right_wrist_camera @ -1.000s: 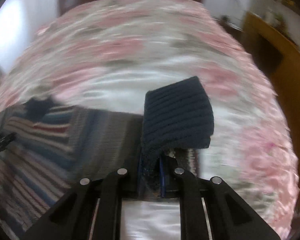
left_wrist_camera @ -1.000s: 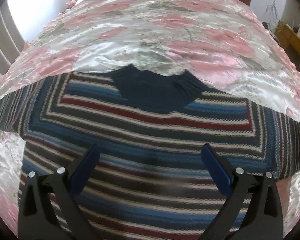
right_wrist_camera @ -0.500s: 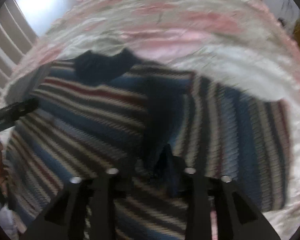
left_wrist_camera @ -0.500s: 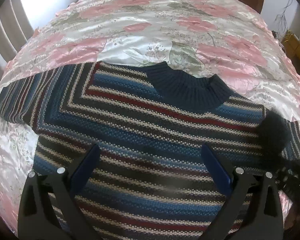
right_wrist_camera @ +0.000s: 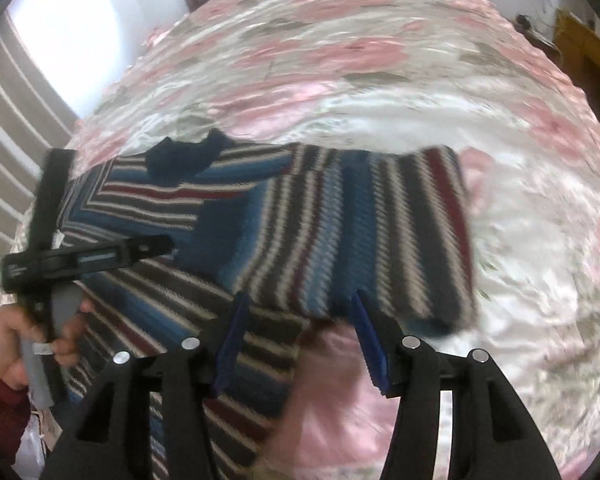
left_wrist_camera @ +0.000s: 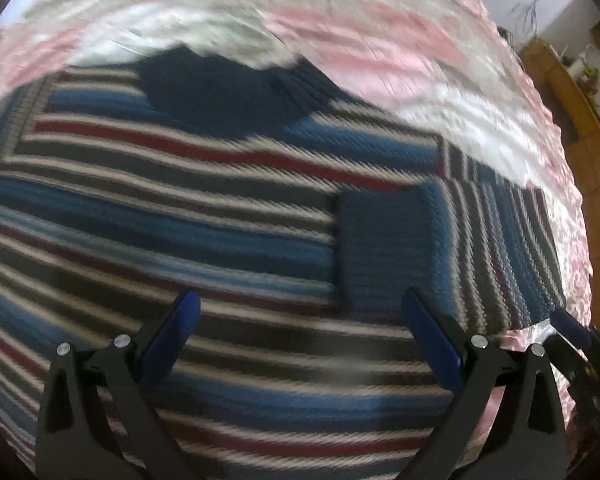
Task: Fold small clothes
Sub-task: 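Carry the sleeve cuff with the right tool across the sweater body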
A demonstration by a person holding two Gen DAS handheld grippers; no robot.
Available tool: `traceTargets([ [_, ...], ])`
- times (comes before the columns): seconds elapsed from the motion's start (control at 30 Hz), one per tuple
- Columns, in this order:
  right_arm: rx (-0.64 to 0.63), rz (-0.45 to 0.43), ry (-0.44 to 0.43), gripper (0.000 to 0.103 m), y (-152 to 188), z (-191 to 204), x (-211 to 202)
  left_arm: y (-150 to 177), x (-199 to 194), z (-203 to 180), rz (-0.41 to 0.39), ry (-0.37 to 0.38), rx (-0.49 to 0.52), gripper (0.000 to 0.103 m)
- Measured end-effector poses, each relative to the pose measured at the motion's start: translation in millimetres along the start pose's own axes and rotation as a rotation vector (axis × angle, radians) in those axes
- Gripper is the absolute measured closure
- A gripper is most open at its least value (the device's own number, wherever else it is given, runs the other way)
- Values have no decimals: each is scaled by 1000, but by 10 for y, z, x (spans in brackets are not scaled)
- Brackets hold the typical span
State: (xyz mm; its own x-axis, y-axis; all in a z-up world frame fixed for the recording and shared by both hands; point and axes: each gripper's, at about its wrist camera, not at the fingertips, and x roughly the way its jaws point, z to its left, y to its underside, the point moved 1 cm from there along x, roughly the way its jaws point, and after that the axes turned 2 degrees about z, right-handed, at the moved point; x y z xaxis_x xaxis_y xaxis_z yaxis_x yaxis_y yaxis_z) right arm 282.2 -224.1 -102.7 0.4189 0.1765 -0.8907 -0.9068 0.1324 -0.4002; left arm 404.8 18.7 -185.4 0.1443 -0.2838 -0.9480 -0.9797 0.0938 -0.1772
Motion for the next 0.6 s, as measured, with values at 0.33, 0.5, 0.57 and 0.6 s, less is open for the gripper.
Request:
traceTargets([
  [0.33,35,-35,11,46,300,-282,-172,-39,348,-399,9,-7,11,49],
  [0.5,78,-46,-3,46,346,-370,-181,-113,249,-387,-46,-7,-15,92],
  [0.57,93,-53,-18,46,348,-393,-194,-129,165,-328,-65,46,-39,98],
  [0.6,99,-54,-20,46,345,-399,-196,-143,87,-284,-87,71,-46,98],
])
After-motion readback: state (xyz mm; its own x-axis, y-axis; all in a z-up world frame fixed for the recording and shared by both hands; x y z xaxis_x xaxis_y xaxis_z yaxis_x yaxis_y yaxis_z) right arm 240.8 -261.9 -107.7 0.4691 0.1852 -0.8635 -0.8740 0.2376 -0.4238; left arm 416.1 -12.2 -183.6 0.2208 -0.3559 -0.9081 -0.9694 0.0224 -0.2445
